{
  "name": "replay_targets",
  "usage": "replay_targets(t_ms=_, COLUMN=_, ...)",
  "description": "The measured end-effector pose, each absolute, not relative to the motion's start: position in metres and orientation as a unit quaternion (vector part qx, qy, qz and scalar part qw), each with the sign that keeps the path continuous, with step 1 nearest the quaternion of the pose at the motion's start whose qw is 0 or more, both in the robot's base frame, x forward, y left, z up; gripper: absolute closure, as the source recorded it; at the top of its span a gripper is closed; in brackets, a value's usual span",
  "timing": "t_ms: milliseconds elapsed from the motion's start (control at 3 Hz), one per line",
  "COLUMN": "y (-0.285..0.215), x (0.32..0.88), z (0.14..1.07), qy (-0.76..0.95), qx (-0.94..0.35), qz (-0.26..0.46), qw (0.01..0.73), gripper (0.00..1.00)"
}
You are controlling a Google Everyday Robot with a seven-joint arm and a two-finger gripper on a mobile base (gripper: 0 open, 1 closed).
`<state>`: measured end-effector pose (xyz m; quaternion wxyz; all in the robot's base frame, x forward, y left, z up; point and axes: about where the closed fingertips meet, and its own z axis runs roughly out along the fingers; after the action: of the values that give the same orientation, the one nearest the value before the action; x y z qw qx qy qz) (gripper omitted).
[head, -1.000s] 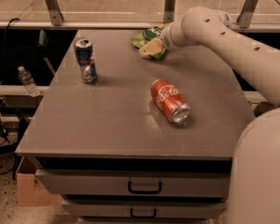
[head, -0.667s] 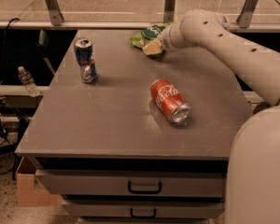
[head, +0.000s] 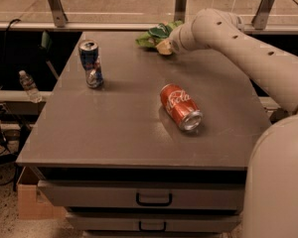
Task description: Move green rice chip bag near redbull can
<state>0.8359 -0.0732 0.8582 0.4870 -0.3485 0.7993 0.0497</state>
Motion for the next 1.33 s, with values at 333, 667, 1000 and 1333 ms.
replay_targets(t_ms=333, y=-0.05, x=0.824, z=0.889, qy=0.764, qx=-0.392, qz=0.047, qw=0.51, gripper=1.0)
replay_targets(t_ms=667, y=-0.015, x=0.807, z=0.924, qy=0.713, qx=-0.451, qz=0.056, qw=0.533, gripper=1.0)
replay_targets(t_ms=1000, y=0.032, x=0.782, z=0.943, qy=0.655, qx=-0.516, qz=0.083, qw=0.545, gripper=1.0)
replay_targets(t_ms=1333, y=0.064, x=0.758, z=0.937, qy=0.603, qx=-0.584, qz=0.097, qw=0.535, gripper=1.0)
